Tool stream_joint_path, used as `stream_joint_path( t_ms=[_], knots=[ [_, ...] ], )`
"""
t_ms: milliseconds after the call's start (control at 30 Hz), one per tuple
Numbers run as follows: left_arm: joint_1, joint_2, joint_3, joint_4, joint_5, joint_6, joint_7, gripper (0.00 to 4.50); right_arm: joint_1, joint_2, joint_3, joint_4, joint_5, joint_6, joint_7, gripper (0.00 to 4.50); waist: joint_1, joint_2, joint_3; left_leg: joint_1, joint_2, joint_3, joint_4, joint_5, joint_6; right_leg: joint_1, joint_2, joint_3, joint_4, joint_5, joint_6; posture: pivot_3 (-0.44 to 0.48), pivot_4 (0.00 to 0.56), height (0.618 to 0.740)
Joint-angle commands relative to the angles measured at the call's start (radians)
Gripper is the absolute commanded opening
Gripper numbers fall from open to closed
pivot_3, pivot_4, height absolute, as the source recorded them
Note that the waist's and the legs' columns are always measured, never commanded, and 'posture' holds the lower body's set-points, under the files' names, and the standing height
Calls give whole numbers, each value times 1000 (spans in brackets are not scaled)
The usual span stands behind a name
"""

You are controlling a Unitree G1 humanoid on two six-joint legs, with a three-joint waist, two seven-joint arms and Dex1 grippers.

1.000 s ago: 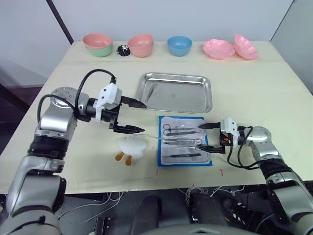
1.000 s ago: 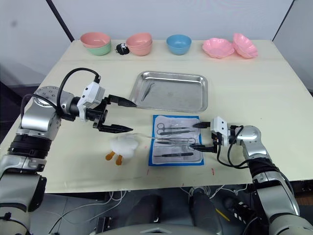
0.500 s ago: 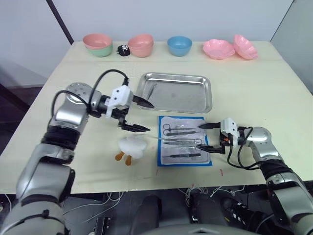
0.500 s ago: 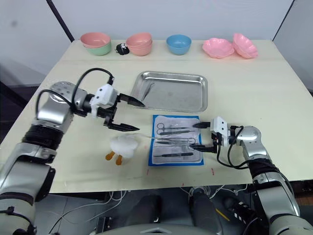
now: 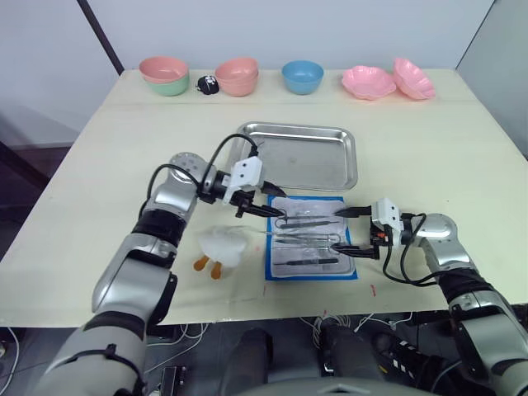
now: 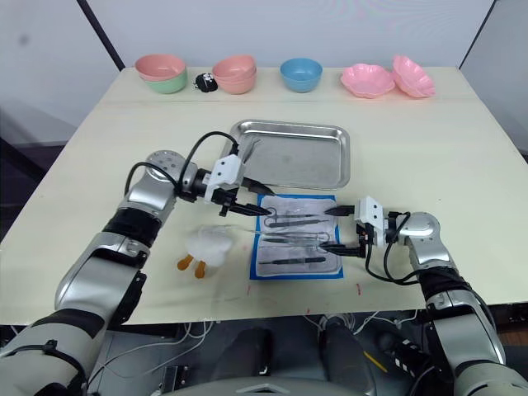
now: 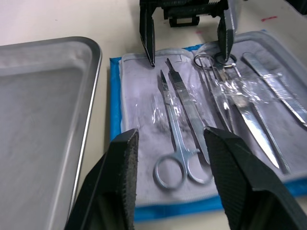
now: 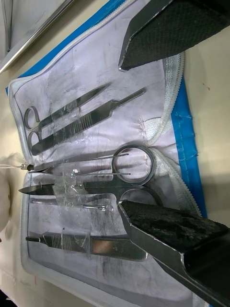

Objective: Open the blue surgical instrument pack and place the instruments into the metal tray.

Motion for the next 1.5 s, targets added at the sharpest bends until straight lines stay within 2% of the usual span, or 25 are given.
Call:
stream_joint_path(
  t_ms=[33,333,767,800,833,900,933,1233,1500],
  knots=[
    [-31,-20,14,44,36,-43,16,2224,44,-7,53,56,-87,17,-18,4500,0,0,0,0,0,0,0,0,0,0,0,0,0,0,0,0,150,740],
    [-62,-75,21,160,107,-97,79,2224,56,-10,51,44,-84,20,-22,4500,0,0,0,0,0,0,0,0,0,0,0,0,0,0,0,0,150,740],
    [-35,-105,4,173,166,-98,107,2224,51,-4,54,47,-86,19,-25,4500,0,0,0,0,0,0,0,0,0,0,0,0,0,0,0,0,150,740],
    [-30,-107,2,169,169,-92,104,1680,50,-3,54,47,-86,19,-25,4500,0,0,0,0,0,0,0,0,0,0,0,0,0,0,0,0,150,740],
    [-25,-107,-1,165,172,-84,100,1414,50,-2,55,47,-85,19,-24,4500,0,0,0,0,0,0,0,0,0,0,0,0,0,0,0,0,150,740],
    [-15,-107,-1,158,172,-63,92,472,50,-3,54,47,-85,19,-24,4500,0,0,0,0,0,0,0,0,0,0,0,0,0,0,0,0,150,740],
    [-10,-105,0,153,169,-49,84,156,49,-3,54,47,-85,20,-23,4500,0,0,0,0,0,0,0,0,0,0,0,0,0,0,0,0,150,740],
    [8,-97,3,83,173,24,95,61,51,-5,55,43,-83,24,-20,4500,0,0,-1,1,0,-1,0,0,0,0,0,0,0,0,0,0,150,740],
    [-9,-80,-30,14,241,69,145,61,50,-5,53,51,-84,21,-24,4500,1,0,-1,1,0,-1,0,0,0,1,0,-1,0,0,0,0,150,740]
  ],
)
